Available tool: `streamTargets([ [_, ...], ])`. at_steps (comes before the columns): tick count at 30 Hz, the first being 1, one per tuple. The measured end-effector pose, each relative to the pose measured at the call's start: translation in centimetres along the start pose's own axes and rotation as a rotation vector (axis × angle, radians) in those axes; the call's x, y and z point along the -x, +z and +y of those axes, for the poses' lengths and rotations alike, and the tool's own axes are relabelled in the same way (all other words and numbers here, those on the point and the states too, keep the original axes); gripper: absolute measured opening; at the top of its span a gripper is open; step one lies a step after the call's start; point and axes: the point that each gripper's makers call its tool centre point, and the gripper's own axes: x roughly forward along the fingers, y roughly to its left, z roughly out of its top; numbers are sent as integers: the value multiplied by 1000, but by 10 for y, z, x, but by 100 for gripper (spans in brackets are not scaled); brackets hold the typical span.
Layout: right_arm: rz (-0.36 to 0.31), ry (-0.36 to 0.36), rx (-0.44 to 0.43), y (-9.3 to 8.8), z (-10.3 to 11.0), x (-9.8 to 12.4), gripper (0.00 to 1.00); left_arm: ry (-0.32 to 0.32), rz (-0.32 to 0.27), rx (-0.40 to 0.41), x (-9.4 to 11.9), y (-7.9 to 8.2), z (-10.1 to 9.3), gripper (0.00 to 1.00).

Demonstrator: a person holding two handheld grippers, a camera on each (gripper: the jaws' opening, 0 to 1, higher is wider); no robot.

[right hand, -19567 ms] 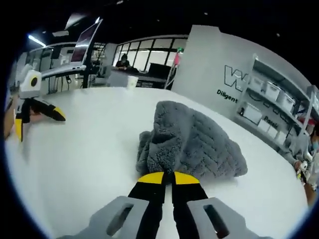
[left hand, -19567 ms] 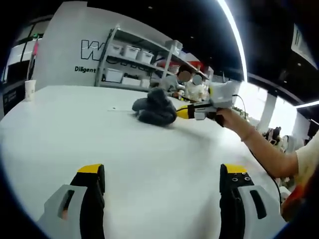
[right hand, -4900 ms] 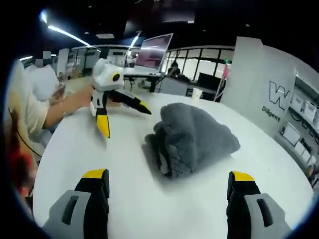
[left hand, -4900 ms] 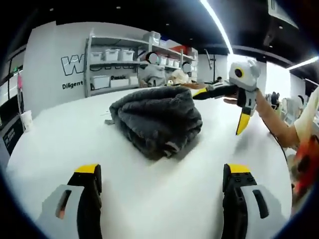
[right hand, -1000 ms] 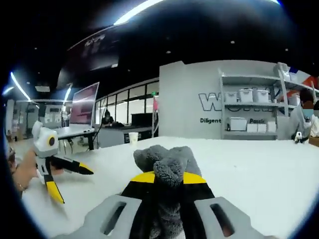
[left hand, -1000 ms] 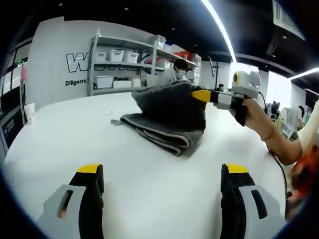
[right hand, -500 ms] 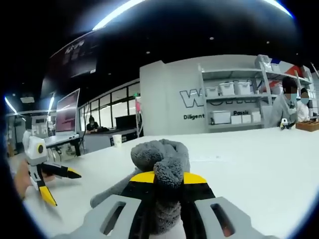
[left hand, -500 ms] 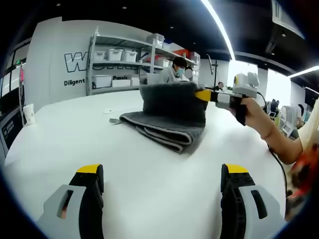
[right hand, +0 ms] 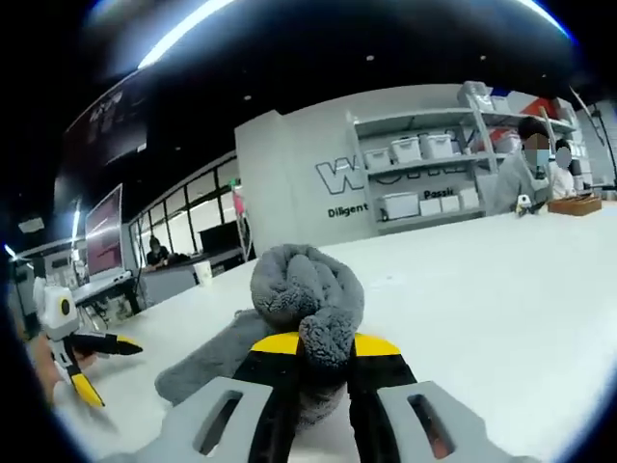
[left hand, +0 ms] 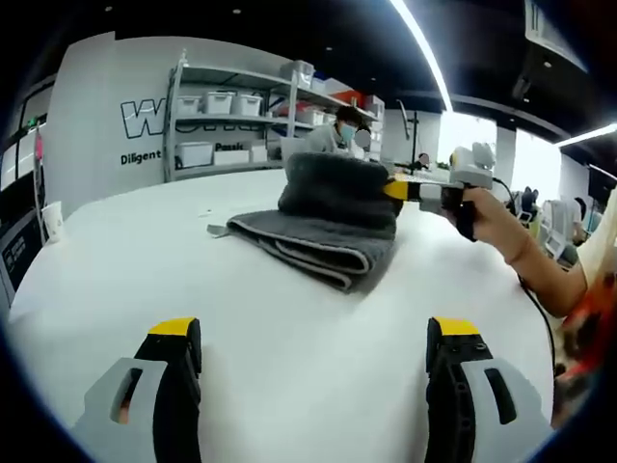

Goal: Open the folded towel by lifting each exposed corner and separating the folded layers until the towel lies flat within the target outline without major curled edges

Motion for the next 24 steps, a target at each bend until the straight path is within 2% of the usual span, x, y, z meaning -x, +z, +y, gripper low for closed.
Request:
streamTargets([
  [24,57,-102,-40,-13,-24,9,15,8,9,-9,0,-1,1,94],
])
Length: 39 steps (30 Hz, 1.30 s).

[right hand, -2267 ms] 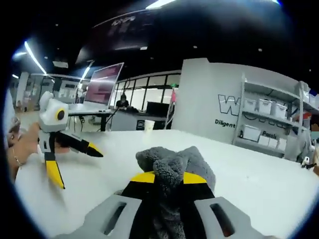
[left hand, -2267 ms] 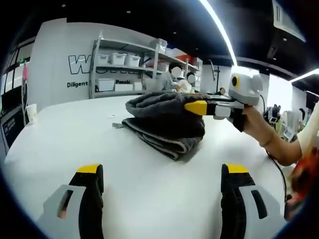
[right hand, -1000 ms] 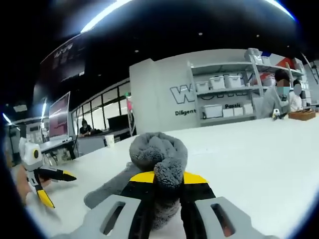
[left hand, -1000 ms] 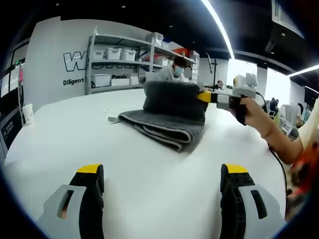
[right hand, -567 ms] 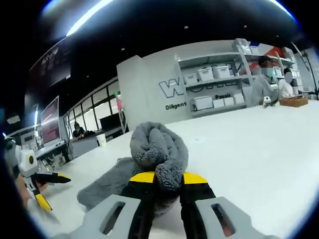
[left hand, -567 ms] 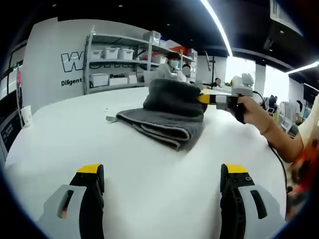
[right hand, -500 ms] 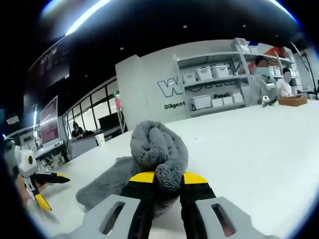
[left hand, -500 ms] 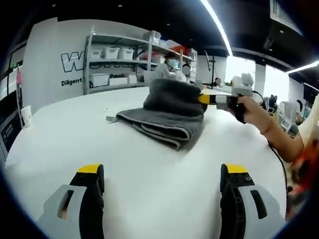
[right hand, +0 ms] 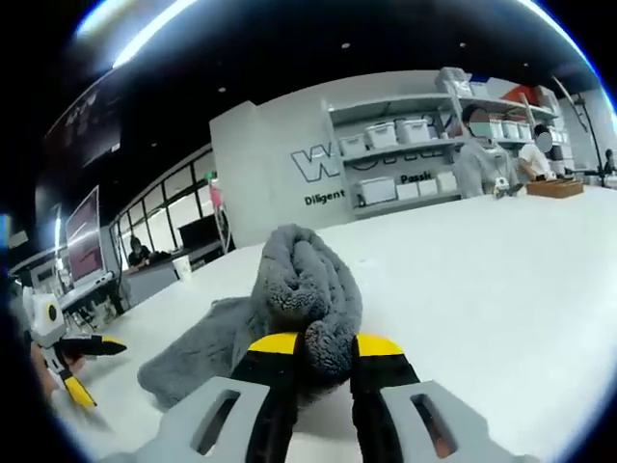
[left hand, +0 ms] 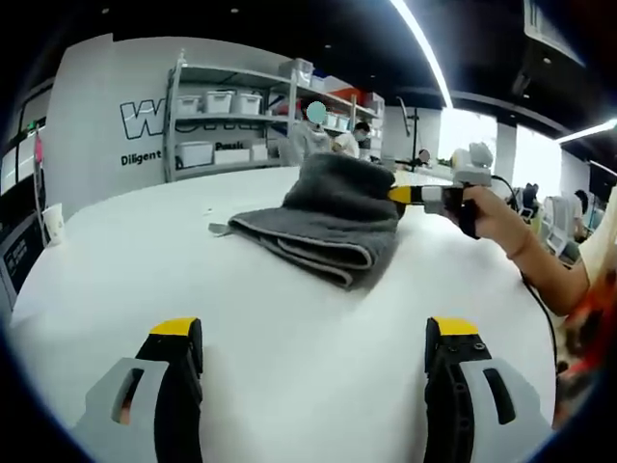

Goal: Open the folded towel by lifting each exposed corner and separating the folded layers until the towel lies flat within the target outline without major curled edges

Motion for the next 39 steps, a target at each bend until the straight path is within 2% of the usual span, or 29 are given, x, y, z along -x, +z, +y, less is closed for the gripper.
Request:
streamTargets([
  [10,24,-51,-13,-5,-13,6,17,1,7,-1,-1,-1,1,94],
  [14,32,-85,10,-4,-22,8,12,0,8,-1,-1,-1,0,94],
  [25,35,-104,-7,-5,-29,10,15,0,16,-3,-1,-3,0,94],
  [28,12,-110,-10,1,-31,12,17,1,18,-3,-1,-3,0,94],
  [32,-7,-114,12,9,-31,12,24,-1,18,-4,-1,-3,-1,94],
  [39,-25,-51,102,20,-11,13,52,-2,37,-11,-3,-7,-1,94],
])
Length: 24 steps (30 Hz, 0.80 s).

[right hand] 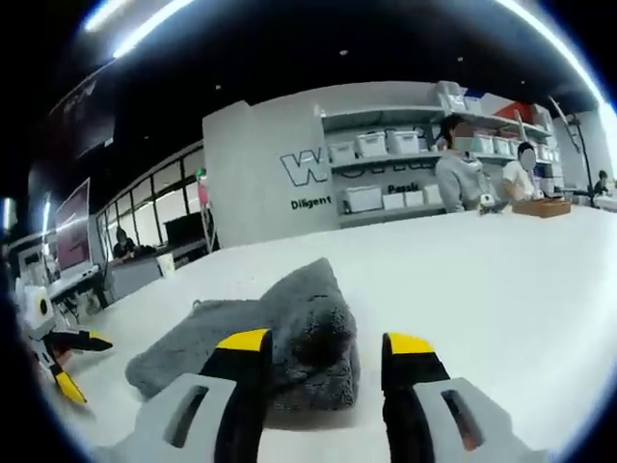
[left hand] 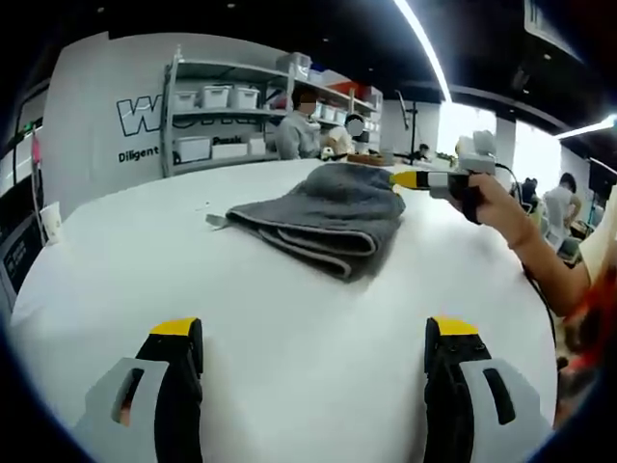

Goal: Open the folded towel by lifting each exposed corner and separating the folded layers until the towel lies flat within the target outline without major curled edges

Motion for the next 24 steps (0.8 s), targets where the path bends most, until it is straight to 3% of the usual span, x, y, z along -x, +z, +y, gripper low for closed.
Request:
streamTargets([
  [4,15,40,39,0,9,-2,63,0,3,-4,0,0,0,94],
  [16,65,73,122,-6,22,-8,98,1,14,-6,-1,-3,0,94],
  [24,95,83,157,-14,23,-7,99,2,14,-7,-1,-3,0,93],
])
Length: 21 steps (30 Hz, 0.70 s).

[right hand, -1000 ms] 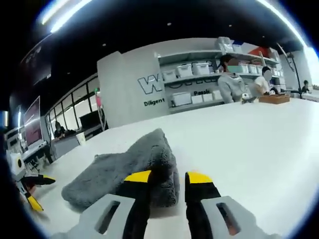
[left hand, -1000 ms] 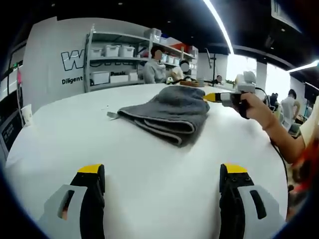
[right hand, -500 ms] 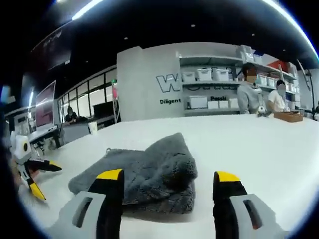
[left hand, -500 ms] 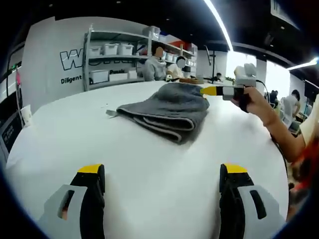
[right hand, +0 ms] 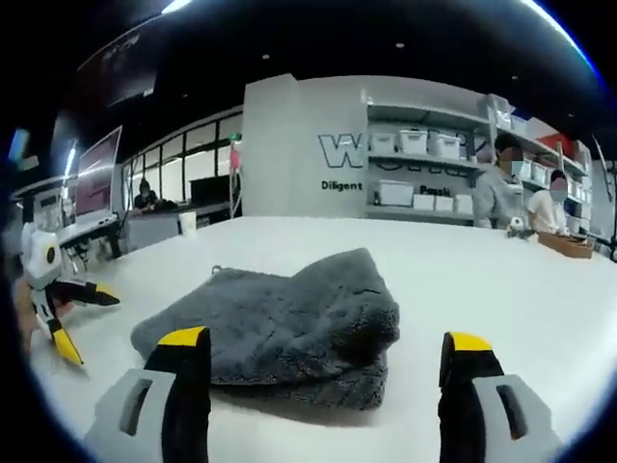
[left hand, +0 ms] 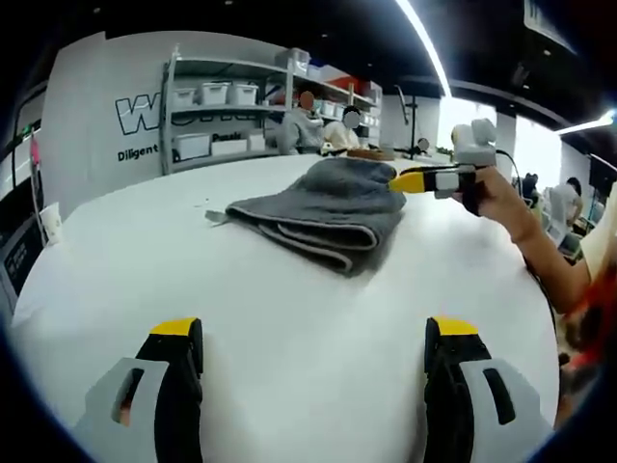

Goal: Open the folded towel by lifting each exposed corner and separating the folded layers until the towel lies flat within the target outline without major curled edges

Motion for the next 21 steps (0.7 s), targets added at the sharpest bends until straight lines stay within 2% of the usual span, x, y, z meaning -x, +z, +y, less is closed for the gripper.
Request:
streamTargets([
  [8,3,42,22,2,8,-1,99,1,-1,0,0,0,1,93],
  [17,-28,100,56,15,12,3,99,-1,2,2,0,0,2,95],
  [21,-32,112,113,17,4,4,99,-30,-38,22,1,6,-3,96],
])
